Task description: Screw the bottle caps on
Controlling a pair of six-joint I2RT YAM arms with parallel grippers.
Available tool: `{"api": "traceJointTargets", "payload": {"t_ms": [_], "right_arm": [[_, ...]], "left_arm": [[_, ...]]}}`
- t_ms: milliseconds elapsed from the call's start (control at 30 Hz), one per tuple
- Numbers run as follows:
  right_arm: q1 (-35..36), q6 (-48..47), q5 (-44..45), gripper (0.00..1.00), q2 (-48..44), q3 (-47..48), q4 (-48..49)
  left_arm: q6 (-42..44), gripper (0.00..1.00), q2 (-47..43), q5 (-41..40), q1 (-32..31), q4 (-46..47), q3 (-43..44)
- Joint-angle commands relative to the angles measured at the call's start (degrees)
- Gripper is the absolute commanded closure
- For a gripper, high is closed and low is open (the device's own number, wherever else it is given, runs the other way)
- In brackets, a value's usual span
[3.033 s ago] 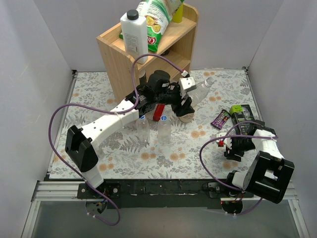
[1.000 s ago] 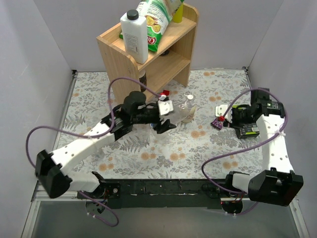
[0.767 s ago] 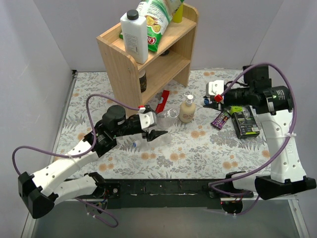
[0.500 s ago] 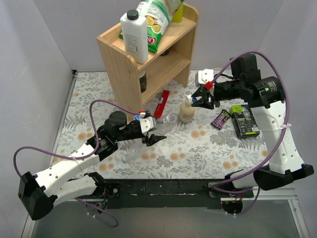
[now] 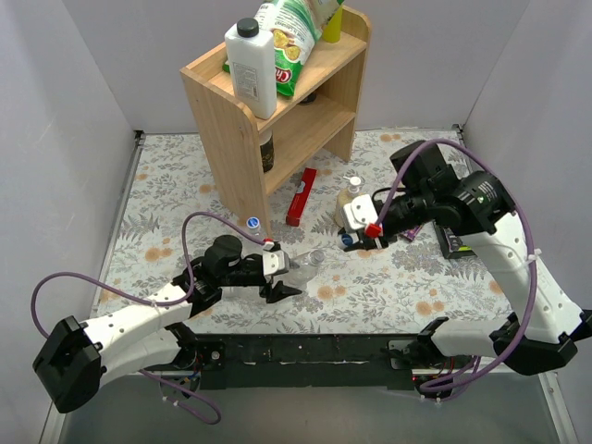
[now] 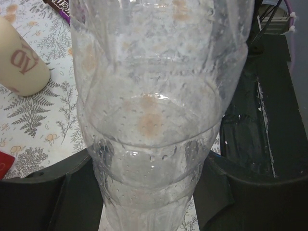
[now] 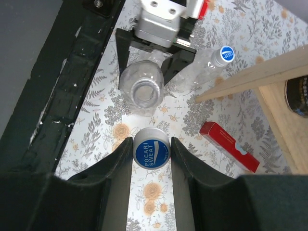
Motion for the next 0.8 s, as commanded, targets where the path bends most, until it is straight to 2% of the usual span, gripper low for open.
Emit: {"api": "traceJointTargets", "payload": {"t_ms": [0, 200, 767], "right_arm": [[1.50, -6.73, -0.52, 0.99, -2.13, -2.49, -1.00], [3.87, -9.10, -1.31, 0.99, -0.29, -3.90, -0.82], [11.34, -7.87, 1.24, 0.99, 3.14, -3.55, 2.79]], "left_arm": [[-1.31, 1.00, 0.73, 1.37, 0.16, 8.86, -1.48], [-1.31, 1.00, 1.53, 3.13, -0.01, 10.80, -2.62], [0.71, 1.00, 3.20, 4.53, -0.80, 10.28, -0.86]]}}
